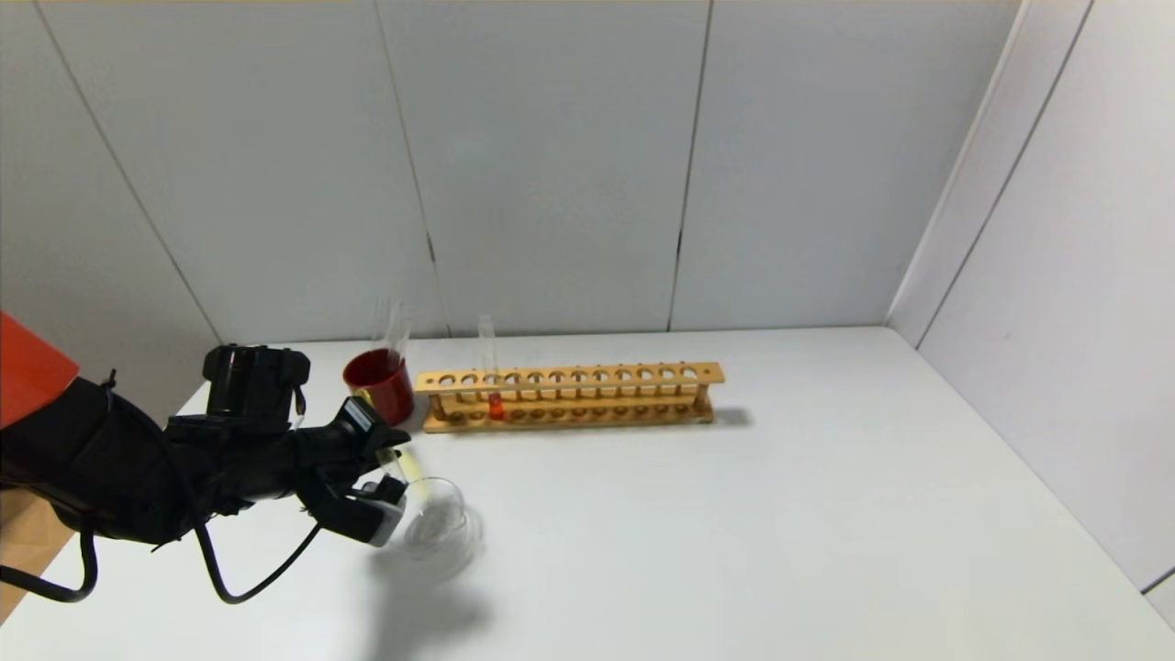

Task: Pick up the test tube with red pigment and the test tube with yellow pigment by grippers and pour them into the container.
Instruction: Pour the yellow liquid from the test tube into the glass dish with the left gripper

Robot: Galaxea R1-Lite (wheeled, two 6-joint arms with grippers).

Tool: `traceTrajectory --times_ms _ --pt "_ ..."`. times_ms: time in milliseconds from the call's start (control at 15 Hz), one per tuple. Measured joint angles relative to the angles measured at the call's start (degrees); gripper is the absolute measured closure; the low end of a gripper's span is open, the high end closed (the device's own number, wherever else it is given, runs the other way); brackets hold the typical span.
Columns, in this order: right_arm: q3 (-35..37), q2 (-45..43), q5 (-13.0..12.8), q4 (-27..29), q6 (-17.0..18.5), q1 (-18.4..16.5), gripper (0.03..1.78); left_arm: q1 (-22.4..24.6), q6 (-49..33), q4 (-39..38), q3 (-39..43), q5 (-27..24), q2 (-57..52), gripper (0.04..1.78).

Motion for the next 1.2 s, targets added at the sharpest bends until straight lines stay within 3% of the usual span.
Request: traceTrajectory --times_ms 1200 --pt "0.0 0.0 -0.02 0.0 0.0 0.02 0.06 -0.74 6.53 -5.33 -0.24 0.06 2.29 1.49"
